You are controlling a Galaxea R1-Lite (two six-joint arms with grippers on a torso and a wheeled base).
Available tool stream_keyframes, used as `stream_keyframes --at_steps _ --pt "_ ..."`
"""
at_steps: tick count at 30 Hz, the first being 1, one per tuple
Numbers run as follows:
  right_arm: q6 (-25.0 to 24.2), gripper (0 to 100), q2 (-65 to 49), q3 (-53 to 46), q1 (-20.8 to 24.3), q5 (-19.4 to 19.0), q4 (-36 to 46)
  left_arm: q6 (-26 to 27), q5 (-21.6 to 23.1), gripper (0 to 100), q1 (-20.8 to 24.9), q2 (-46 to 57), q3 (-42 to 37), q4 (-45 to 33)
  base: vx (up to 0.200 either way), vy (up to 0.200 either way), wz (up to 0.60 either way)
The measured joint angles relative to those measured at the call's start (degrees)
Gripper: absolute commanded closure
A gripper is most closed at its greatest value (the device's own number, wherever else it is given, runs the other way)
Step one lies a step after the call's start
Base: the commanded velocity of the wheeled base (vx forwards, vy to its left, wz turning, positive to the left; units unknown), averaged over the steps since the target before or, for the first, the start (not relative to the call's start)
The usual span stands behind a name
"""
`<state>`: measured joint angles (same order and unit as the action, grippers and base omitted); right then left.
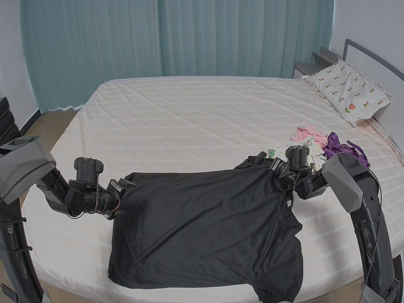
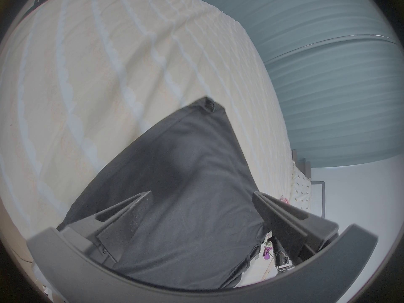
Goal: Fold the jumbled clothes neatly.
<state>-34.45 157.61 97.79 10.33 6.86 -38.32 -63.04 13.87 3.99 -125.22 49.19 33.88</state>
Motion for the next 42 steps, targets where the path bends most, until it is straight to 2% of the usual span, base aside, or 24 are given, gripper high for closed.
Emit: stream_keyframes --at_steps 4,5,9,14,22,32,33,40,41,42 --pt "-0.01 100 -0.02 -0.06 0.37 0.13 -0.06 0.11 -0.90 0 -0.57 -0.35 3.62 -0.27 0.000 0.000 0.00" --pt "-0.01 0 -0.04 -0.16 0.41 0.13 -0.06 0.15 -1.26 0 -0.82 -0.52 5.00 -0.44 0.000 0.000 0.00" --pt "-0.01 0 -0.17 -0.50 0.61 0.16 0.02 1.43 -2.57 0 -1.90 -1.65 11.12 -2.62 0.000 0.000 0.00" --pt "0.13 0 -0.55 -1.43 0.98 0.20 -0.33 7.84 -4.08 0 -2.86 -4.50 20.78 -9.03 0.000 0.000 0.00" --pt "0.44 0 -0.98 -3.58 1.39 0.17 -1.83 16.68 -8.51 0 -3.06 -13.70 32.45 -12.12 0.000 0.000 0.00" --pt "0.22 0 -1.55 -5.07 1.68 0.09 -2.02 18.76 -9.34 0 -2.47 -21.38 39.56 -12.58 0.000 0.000 0.00" --pt "0.21 0 -1.61 -5.18 1.66 0.09 -2.00 18.76 -9.34 100 -2.41 -21.71 39.75 -12.58 0.000 0.000 0.00" --pt "0.13 0 -1.74 -5.49 1.71 0.02 -1.43 18.90 -10.24 100 -2.32 -23.52 41.72 -12.69 0.000 0.000 0.00" --pt "0.13 100 -1.74 -5.49 1.71 0.00 -1.37 18.90 -10.73 100 -2.36 -23.82 42.18 -12.78 0.000 0.000 0.00" --pt "0.16 100 -1.71 -5.51 1.71 -0.05 -1.28 18.87 -11.19 100 -2.50 -24.20 42.68 -13.00 0.000 0.000 0.00"
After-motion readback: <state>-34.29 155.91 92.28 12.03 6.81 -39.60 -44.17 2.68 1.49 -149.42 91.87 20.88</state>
